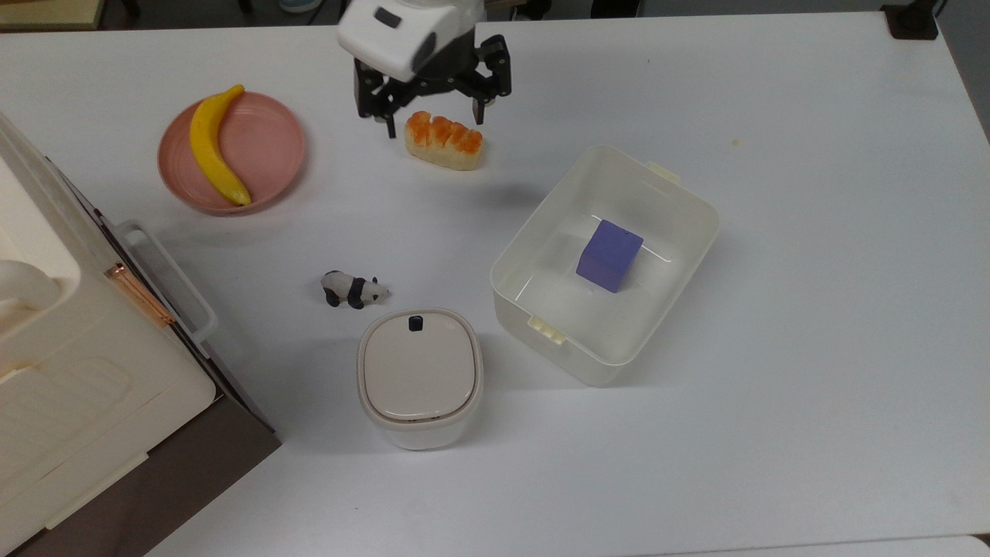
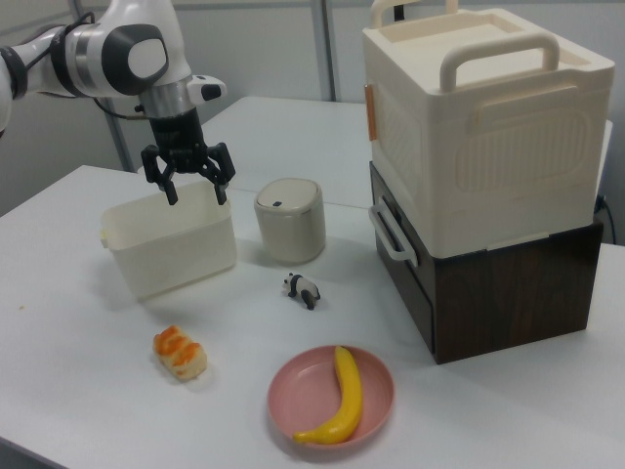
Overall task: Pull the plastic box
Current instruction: 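Move the gripper over the translucent plastic box rim and lower it, then hook the gripper on the box rim and pull it toward the arm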
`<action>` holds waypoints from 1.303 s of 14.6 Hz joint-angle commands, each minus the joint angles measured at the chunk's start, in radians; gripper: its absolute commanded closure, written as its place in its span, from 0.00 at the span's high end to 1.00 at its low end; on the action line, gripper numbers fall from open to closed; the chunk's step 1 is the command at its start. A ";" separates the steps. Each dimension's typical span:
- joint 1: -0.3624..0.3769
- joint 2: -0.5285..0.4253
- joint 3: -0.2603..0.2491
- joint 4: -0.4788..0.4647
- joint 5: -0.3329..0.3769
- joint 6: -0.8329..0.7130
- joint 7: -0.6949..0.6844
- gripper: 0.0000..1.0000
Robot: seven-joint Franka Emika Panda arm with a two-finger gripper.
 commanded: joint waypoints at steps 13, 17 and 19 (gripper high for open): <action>0.188 0.221 -0.004 0.075 0.053 0.218 -0.399 1.00; 0.187 0.215 -0.009 0.049 0.034 0.113 -0.494 1.00; 0.188 0.215 -0.013 0.048 -0.018 0.056 -0.540 1.00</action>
